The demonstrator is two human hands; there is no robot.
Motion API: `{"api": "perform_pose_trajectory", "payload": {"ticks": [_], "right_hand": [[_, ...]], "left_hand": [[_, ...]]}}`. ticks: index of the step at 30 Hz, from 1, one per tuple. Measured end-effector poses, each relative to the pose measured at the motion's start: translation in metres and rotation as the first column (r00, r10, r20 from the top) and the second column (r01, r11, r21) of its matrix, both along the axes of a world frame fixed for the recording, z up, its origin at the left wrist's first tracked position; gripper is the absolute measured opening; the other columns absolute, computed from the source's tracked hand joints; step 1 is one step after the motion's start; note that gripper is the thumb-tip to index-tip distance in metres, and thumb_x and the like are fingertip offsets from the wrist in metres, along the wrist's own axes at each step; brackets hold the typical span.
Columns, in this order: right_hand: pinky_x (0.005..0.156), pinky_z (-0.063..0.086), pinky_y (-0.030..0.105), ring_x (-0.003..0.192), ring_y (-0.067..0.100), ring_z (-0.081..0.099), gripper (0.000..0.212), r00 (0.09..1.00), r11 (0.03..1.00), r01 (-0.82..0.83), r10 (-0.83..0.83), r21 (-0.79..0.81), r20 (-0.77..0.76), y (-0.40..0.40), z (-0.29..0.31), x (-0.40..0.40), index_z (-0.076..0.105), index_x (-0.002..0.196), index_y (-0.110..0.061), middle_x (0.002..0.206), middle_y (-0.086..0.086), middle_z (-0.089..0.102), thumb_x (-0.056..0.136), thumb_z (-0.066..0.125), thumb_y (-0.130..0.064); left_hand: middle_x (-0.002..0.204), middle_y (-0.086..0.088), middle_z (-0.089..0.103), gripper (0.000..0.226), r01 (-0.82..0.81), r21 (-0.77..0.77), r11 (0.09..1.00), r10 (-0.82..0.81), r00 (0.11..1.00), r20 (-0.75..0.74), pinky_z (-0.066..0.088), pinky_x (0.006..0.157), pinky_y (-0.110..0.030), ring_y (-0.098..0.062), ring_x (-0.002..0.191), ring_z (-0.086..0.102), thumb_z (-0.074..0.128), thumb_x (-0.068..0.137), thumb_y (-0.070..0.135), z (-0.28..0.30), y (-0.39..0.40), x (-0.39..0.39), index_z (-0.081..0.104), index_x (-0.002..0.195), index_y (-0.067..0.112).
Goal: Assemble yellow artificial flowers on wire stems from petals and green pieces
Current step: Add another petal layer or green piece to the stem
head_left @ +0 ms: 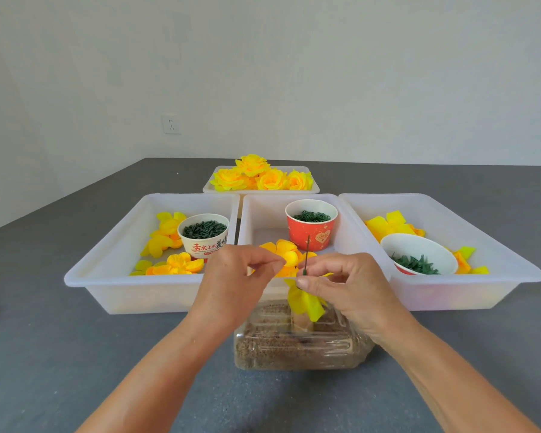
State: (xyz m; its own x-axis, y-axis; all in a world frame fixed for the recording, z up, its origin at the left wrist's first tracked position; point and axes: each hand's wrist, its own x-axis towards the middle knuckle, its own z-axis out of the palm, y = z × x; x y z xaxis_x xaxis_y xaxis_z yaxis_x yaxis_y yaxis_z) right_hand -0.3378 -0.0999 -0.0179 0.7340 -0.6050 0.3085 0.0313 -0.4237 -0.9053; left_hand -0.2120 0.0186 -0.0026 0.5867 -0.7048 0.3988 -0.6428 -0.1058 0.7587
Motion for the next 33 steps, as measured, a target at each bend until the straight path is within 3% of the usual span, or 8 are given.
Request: {"api": "perform_pose_trajectory", "payload": {"ticks": [6, 9, 13, 15, 20, 25, 28, 33], "right_hand": [[0.082, 0.049, 0.041, 0.066, -0.006, 0.059, 0.018, 1.0, 0.999, 0.026, -0.027, -0.022, -0.015, 0.002, -0.01, 0.001, 0.07, 0.061, -0.032, 0.083, -0.013, 0.073, 0.072, 0.078, -0.02], [0.086, 0.049, 0.046, 0.069, -0.004, 0.06, 0.015, 0.999, 1.0, 0.021, -0.022, -0.016, -0.03, 0.003, -0.012, 0.001, 0.072, 0.066, -0.034, 0.084, -0.014, 0.073, 0.073, 0.077, -0.022], [0.082, 0.05, 0.032, 0.079, 0.001, 0.065, 0.007, 1.0, 1.0, 0.027, -0.027, -0.014, 0.016, 0.004, -0.013, 0.002, 0.072, 0.065, -0.031, 0.085, -0.011, 0.073, 0.07, 0.077, -0.031], [0.079, 0.05, 0.021, 0.086, -0.001, 0.065, 0.005, 0.998, 0.999, 0.047, -0.046, -0.024, 0.037, 0.004, -0.012, 0.002, 0.072, 0.064, -0.034, 0.088, -0.009, 0.073, 0.065, 0.075, -0.038], [0.08, 0.054, 0.022, 0.09, 0.006, 0.068, 0.02, 0.998, 0.975, -0.058, 0.061, 0.215, -0.005, -0.009, -0.006, -0.01, 0.074, 0.081, -0.02, 0.099, 0.003, 0.073, 0.079, 0.07, -0.001], [0.074, 0.05, 0.013, 0.077, 0.001, 0.065, 0.02, 0.991, 0.985, 0.118, -0.124, 0.128, 0.041, -0.033, 0.004, 0.0, 0.073, 0.077, -0.021, 0.079, -0.008, 0.073, 0.081, 0.067, -0.002], [0.078, 0.05, 0.024, 0.078, 0.008, 0.063, 0.013, 0.98, 0.981, 0.187, -0.183, 0.053, -0.073, -0.055, 0.005, 0.024, 0.072, 0.082, -0.015, 0.079, -0.002, 0.07, 0.082, 0.067, -0.003], [0.085, 0.049, 0.033, 0.092, 0.022, 0.06, 0.017, 0.866, 0.977, 0.134, -0.197, -0.166, -0.46, -0.084, -0.004, 0.078, 0.07, 0.094, 0.0, 0.099, 0.014, 0.069, 0.08, 0.068, -0.01]], "left_hand": [[0.08, 0.011, 0.072, 0.009, 0.038, -0.029, 0.999, -0.038, 0.999, -0.032, 0.045, 0.075, -0.013, 0.0, 0.079, 0.063, 0.068, 0.084, 0.017, -0.003, -0.004, -0.003, 0.076, 0.083, 0.019], [0.077, 0.011, 0.072, 0.01, 0.045, -0.032, 0.998, -0.046, 0.998, -0.045, 0.047, 0.075, -0.019, -0.004, 0.078, 0.063, 0.069, 0.083, 0.016, -0.004, -0.006, -0.005, 0.076, 0.08, 0.022], [0.073, 0.016, 0.07, 0.026, 0.096, -0.026, 0.995, -0.097, 0.994, -0.054, 0.047, 0.07, -0.015, 0.003, 0.074, 0.062, 0.073, 0.079, 0.017, -0.005, -0.004, -0.011, 0.07, 0.069, 0.041], [0.075, 0.014, 0.07, 0.021, 0.115, -0.034, 0.993, -0.117, 0.991, -0.061, 0.047, 0.07, -0.013, 0.003, 0.074, 0.062, 0.075, 0.075, 0.019, -0.007, -0.004, -0.014, 0.071, 0.073, 0.04], [0.076, 0.005, 0.069, 0.008, 0.106, -0.075, 0.992, -0.112, 0.991, -0.071, 0.049, 0.071, -0.021, -0.006, 0.073, 0.063, 0.078, 0.072, 0.018, -0.012, -0.011, -0.019, 0.075, 0.073, 0.025], [0.072, 0.006, 0.067, 0.008, 0.092, -0.036, 0.995, -0.095, 0.992, -0.085, 0.047, 0.069, -0.022, -0.005, 0.072, 0.061, 0.079, 0.072, 0.024, -0.017, -0.016, -0.015, 0.072, 0.066, 0.023], [0.072, 0.006, 0.068, 0.009, 0.105, -0.028, 0.994, -0.107, 0.988, -0.111, 0.047, 0.07, -0.021, -0.005, 0.073, 0.061, 0.078, 0.073, 0.024, -0.021, -0.018, -0.013, 0.072, 0.066, 0.022], [0.072, 0.006, 0.067, 0.012, 0.142, -0.012, 0.99, -0.142, 0.981, -0.134, 0.046, 0.067, -0.015, -0.008, 0.073, 0.061, 0.077, 0.073, 0.023, -0.021, -0.018, -0.012, 0.07, 0.064, 0.022]]}}
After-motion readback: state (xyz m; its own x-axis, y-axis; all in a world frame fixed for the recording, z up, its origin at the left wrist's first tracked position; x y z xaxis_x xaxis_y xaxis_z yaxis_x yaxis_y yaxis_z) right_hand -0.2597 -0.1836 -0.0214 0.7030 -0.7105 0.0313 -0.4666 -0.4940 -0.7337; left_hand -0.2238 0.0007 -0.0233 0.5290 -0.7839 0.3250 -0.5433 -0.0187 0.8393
